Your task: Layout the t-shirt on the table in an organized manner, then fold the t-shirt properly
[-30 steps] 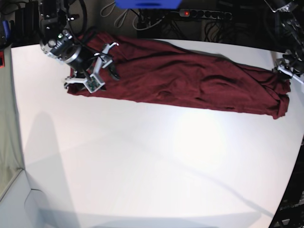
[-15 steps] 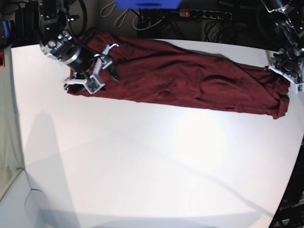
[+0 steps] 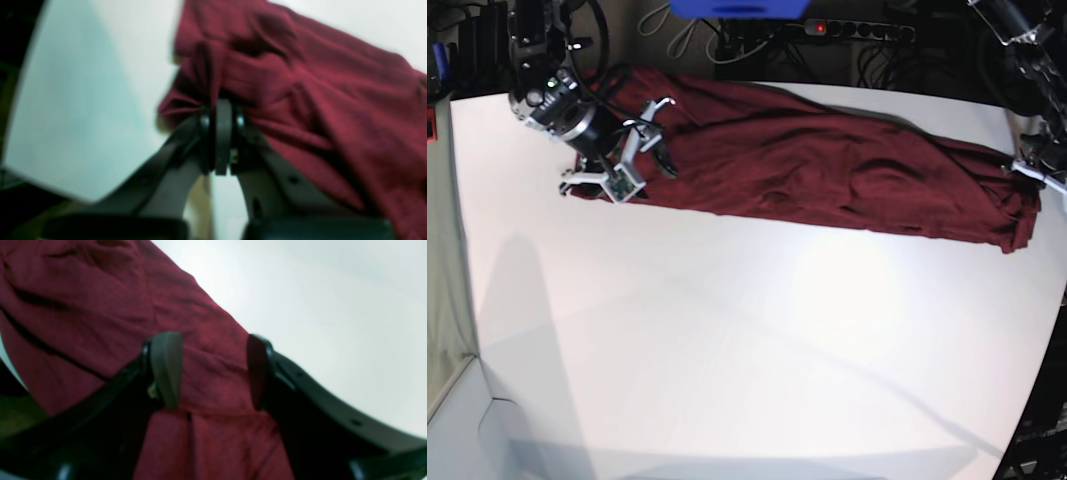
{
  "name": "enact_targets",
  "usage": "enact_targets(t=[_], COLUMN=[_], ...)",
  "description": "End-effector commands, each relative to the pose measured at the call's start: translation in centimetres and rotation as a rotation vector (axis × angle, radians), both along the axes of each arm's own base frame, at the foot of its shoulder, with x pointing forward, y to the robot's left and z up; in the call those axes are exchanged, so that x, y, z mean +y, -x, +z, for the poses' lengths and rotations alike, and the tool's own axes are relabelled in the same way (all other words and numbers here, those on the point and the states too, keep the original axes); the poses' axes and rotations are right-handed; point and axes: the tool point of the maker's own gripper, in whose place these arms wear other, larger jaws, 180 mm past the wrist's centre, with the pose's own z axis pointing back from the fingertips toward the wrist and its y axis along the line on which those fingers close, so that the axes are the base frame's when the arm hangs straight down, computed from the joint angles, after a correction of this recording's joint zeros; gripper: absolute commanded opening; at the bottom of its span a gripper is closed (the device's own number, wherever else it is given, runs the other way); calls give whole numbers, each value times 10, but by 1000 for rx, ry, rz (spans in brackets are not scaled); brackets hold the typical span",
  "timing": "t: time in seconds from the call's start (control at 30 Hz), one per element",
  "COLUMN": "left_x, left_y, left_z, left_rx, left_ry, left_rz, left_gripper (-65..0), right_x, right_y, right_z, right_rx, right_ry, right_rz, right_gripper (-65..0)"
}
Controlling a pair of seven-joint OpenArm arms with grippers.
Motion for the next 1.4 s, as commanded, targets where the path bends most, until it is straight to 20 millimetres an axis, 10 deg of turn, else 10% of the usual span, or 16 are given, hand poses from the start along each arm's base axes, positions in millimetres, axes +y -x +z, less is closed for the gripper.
enact_targets(t=[0.0, 0.7, 1.1, 1.37], left_x=[12, 18, 18, 20], left_y=[-13, -34, -29, -29], left_z=[19, 14, 10, 11], left_rx=[-60, -76, -62, -68], left_ry=[-31, 23, 24, 22], left_rz=[11, 40, 37, 44], left_gripper=[-646, -644, -644, -407], right_x=[1, 31, 49, 35], right_y=[-6, -2, 16, 20], right_z=[11, 13, -50, -62], right_rx=[-40, -30, 161, 168], right_ry=[-21, -96, -144, -129], right_rz=[2, 20, 6, 6], right_gripper=[-334, -348, -646, -650])
